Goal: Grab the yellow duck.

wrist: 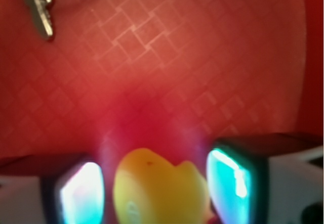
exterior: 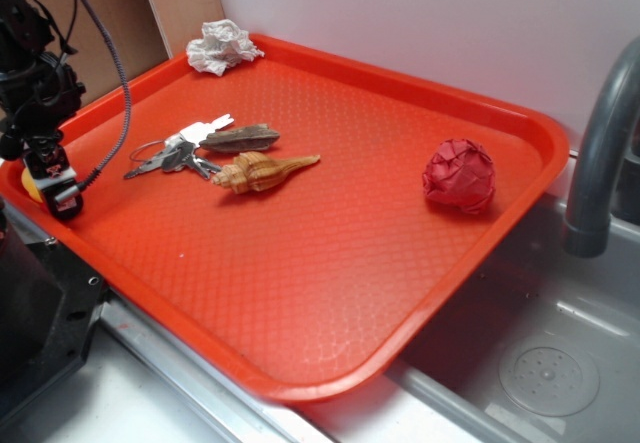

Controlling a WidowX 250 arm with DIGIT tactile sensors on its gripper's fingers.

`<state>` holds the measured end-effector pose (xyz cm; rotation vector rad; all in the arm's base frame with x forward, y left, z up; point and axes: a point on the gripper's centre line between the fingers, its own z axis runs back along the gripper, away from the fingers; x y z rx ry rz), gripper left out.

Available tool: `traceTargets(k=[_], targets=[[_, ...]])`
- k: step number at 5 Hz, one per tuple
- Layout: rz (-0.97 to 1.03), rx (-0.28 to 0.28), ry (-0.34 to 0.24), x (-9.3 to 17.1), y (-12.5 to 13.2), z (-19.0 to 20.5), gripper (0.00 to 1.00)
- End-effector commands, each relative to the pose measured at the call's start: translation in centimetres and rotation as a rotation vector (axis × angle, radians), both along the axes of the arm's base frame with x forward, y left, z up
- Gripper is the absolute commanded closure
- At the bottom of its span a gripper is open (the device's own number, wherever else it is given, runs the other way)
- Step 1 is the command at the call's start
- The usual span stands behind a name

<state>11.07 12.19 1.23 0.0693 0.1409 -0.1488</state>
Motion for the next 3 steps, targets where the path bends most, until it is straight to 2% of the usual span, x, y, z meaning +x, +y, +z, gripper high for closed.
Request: traceTargets(k=[1,2,3], targets=[[0.023,0.014,0.024,0.5,-2.0,3.0,1.00],[0.059,-0.002,-0.038,4.7,-6.7,8.1,1.00],[0.064,-0.047,-0.102,6.4,-9.0,13.1,1.00]])
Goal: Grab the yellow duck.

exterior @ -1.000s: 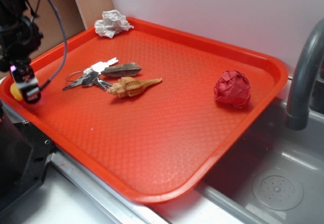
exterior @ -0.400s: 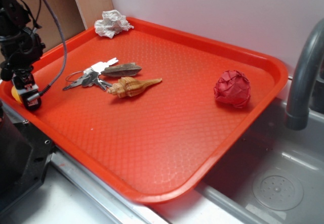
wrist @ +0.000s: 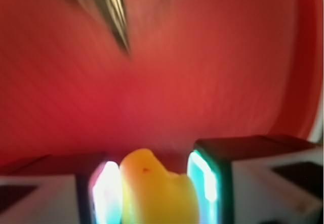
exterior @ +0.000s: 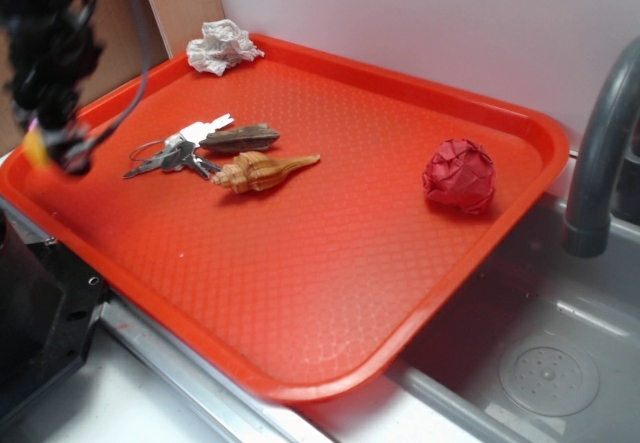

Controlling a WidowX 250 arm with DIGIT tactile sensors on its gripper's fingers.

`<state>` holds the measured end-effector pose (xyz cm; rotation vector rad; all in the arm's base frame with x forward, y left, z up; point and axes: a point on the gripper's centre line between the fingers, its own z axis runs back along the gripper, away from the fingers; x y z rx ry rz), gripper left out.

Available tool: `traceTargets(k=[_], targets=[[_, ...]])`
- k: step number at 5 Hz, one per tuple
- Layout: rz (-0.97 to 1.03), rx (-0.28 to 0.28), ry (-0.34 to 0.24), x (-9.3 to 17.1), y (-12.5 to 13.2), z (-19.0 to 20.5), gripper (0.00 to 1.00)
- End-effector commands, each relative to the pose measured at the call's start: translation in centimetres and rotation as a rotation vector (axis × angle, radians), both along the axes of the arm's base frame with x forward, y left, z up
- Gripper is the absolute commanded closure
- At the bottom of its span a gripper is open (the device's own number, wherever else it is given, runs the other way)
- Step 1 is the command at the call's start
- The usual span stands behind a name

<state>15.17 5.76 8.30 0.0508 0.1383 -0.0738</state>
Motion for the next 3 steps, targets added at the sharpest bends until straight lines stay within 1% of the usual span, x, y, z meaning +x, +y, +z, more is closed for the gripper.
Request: traceTargets(k=[1,2,3], targets=[[0.024,-0.084,-0.154,4.1,-5.2,10.1,1.00],[0.058,-0.083,-0.213,3.8,-5.9,12.5,1.00],[0.213,-0.021,-0.255,3.3,-5.3,13.0,1.00]])
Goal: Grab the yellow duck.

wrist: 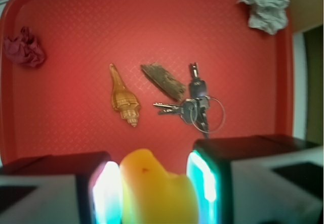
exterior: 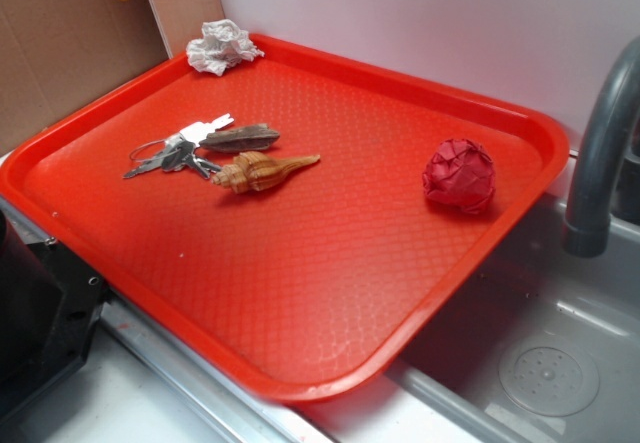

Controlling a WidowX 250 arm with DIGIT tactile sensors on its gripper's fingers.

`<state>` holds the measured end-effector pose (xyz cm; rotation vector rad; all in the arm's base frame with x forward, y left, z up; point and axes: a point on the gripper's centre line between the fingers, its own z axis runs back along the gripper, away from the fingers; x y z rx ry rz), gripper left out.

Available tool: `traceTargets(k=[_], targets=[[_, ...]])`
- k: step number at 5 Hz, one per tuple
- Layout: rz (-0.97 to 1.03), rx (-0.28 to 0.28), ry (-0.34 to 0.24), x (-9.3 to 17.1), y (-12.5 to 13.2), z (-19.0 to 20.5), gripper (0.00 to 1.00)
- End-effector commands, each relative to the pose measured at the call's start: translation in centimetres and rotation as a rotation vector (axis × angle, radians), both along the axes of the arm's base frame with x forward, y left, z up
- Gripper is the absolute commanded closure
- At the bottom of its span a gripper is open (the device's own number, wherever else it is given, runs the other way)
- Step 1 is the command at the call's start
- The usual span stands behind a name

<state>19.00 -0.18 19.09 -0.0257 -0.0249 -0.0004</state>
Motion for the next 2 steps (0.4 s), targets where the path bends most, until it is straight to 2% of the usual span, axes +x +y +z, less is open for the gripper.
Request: traceTargets(k=[1,2], targets=[[0.271,0.023,-0.099,-0.22,1.11,2.04,1.00],[0.288,0.035,-0.076,0.27,0.71,1.51,1.00]])
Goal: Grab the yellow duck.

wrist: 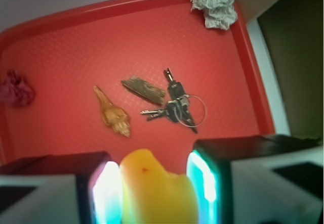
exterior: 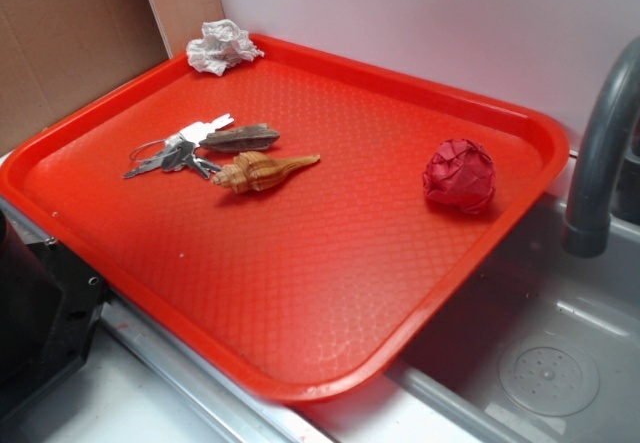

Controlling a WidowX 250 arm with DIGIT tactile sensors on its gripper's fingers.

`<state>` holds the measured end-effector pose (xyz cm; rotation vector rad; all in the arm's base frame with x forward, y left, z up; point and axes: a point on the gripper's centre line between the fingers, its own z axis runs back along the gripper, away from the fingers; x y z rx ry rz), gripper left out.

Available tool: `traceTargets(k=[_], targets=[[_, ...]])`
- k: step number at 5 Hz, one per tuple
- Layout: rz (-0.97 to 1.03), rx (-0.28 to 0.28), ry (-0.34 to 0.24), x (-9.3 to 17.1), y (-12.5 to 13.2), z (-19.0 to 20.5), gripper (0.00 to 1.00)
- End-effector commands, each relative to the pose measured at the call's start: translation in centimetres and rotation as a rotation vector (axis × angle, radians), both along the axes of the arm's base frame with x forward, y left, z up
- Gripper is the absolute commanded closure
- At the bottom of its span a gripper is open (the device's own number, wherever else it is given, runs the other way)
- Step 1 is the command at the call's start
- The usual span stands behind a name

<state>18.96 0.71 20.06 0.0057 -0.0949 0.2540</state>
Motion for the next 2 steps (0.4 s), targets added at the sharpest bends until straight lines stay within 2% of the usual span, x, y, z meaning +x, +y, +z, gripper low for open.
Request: traceTargets(k=[1,2], targets=[[0.017,-0.004,-0.009,0.23,-0.63,0.22,1.00],[0.003,-0.012,-0.029,-0.05,-0.87,0.31,1.00]])
